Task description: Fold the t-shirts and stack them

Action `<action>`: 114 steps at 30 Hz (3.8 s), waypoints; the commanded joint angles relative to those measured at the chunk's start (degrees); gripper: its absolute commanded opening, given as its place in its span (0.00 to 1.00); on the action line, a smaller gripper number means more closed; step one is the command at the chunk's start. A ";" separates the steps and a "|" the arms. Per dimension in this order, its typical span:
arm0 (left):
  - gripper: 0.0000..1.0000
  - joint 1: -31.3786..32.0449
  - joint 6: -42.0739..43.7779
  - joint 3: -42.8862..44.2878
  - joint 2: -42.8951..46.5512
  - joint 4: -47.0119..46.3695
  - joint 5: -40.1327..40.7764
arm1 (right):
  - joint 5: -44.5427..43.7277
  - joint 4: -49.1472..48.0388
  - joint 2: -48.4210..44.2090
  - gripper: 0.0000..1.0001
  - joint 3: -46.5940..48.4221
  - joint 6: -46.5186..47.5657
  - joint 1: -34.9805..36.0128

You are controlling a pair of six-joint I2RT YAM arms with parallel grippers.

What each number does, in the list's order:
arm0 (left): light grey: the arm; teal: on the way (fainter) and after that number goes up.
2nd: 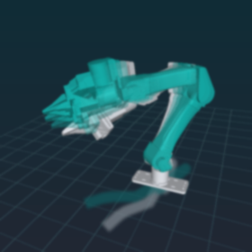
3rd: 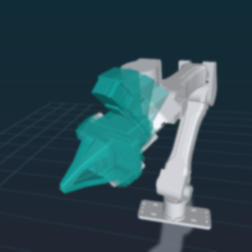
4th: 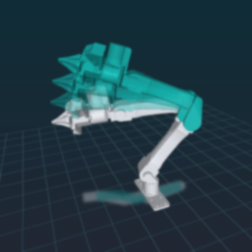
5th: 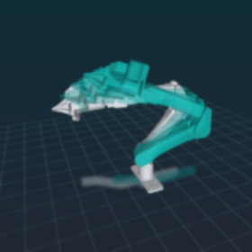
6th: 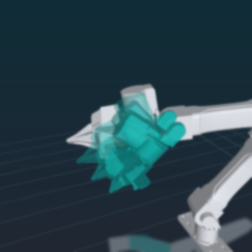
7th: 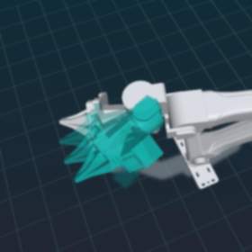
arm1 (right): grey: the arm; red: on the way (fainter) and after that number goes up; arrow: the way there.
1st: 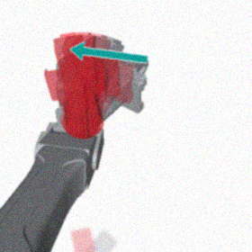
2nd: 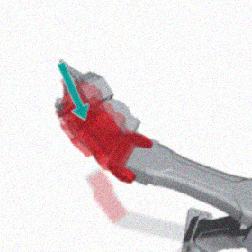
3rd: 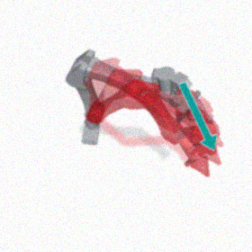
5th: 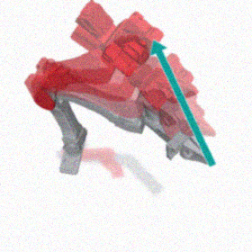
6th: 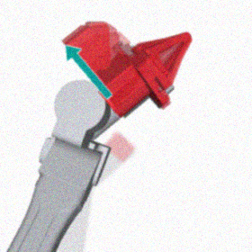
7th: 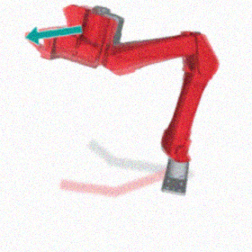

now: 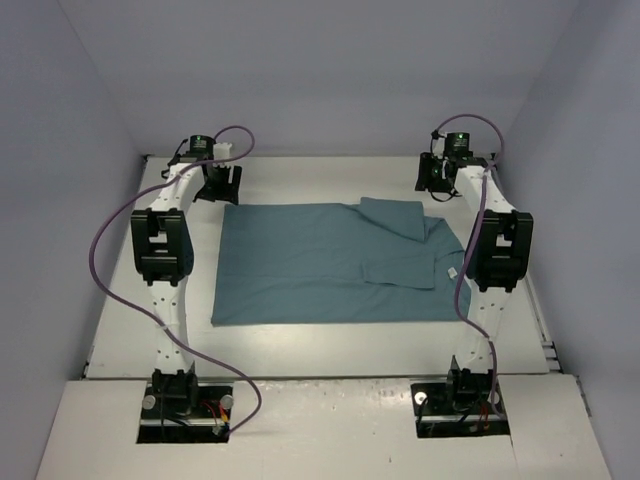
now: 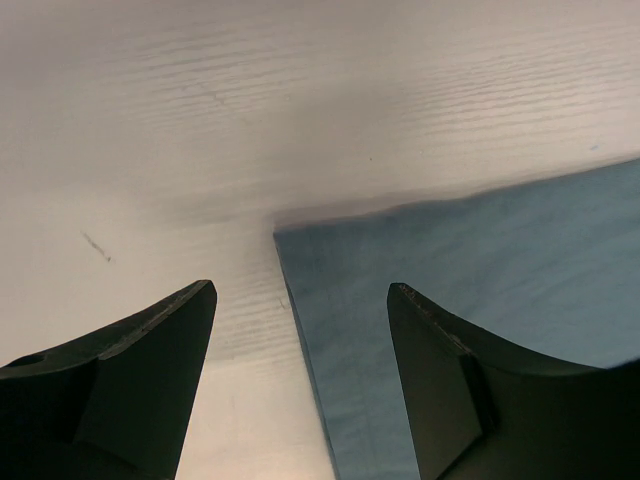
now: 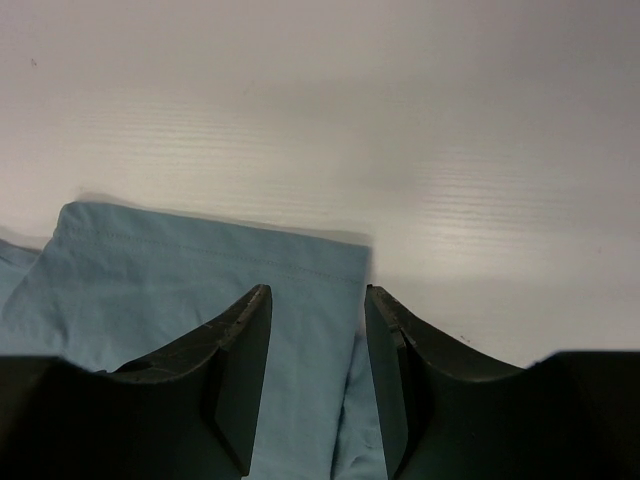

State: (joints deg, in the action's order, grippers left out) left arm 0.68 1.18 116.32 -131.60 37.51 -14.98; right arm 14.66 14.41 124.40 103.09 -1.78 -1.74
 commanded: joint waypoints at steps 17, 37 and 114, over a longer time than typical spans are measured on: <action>0.43 0.11 7.65 4.30 -4.62 0.02 -5.44 | 1.68 -0.97 -1.22 0.41 -1.18 3.63 0.42; 0.00 0.15 4.23 4.56 -4.60 -0.21 -9.76 | 0.54 -0.84 4.12 0.49 1.29 4.24 0.46; 0.00 -3.74 2.88 -13.78 17.82 -6.62 -14.69 | -4.96 -3.48 -19.70 0.02 -5.69 20.89 3.06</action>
State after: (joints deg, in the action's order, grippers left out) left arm -2.61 5.54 105.19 -121.77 36.33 -28.14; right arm 9.67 13.84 111.54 99.94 19.75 1.54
